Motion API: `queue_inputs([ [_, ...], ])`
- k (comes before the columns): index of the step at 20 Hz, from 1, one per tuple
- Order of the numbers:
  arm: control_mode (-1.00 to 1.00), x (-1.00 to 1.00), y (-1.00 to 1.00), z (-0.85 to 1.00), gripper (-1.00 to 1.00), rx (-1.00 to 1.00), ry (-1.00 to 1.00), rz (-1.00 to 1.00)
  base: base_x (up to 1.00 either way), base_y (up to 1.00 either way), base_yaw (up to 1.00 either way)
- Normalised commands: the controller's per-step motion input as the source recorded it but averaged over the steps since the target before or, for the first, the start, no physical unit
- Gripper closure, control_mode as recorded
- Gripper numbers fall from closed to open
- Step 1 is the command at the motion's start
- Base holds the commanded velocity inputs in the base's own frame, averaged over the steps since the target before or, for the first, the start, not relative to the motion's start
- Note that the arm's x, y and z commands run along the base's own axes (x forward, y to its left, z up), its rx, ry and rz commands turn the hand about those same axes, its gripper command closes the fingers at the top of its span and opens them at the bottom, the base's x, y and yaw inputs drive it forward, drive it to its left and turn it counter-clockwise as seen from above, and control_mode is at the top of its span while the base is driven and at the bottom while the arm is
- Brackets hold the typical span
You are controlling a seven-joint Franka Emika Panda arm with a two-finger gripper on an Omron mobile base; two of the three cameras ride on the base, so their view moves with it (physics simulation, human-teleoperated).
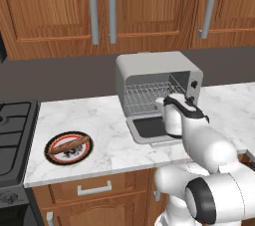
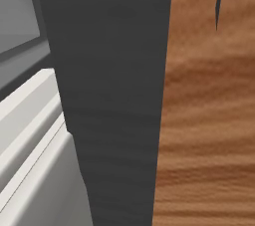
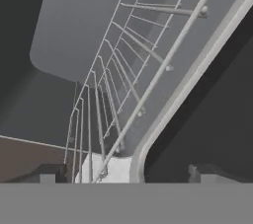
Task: Pull the toaster oven rack outwards. Pick up the baguette from the plate and place it on the toaster oven rack. Close the toaster oven door fully and set the temperature to the lowest setting.
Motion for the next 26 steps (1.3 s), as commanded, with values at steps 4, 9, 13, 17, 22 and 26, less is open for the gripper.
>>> queue_inputs([
  [4, -1.0, -0.3, 0.0, 0.5, -1.0, 0.0, 0.17, 0.0, 0.0, 0.0, 0.0],
  [9, -1.0, -0.12, 0.0, 0.74, -1.0, 0.0, 0.13, 0.0, 0.0, 0.0, 0.0],
  [13, -1.0, -0.32, -0.06, 0.41, -1.0, 0.0, 0.16, 0.0, 0.0, 0.0, 0.0],
  [17, -1.0, -0.56, -0.06, 0.2, -1.0, -0.03, 0.18, 0.02, 0.0, 0.0, 0.0],
  [22, -1.0, -0.24, 0.04, 0.1, -1.0, -0.07, 0.19, 0.14, 0.0, 0.0, 0.0],
  [26, -1.0, 0.0, 0.38, 0.0, -1.0, -0.13, 0.1, 0.26, 0.0, 0.0, 0.0],
])
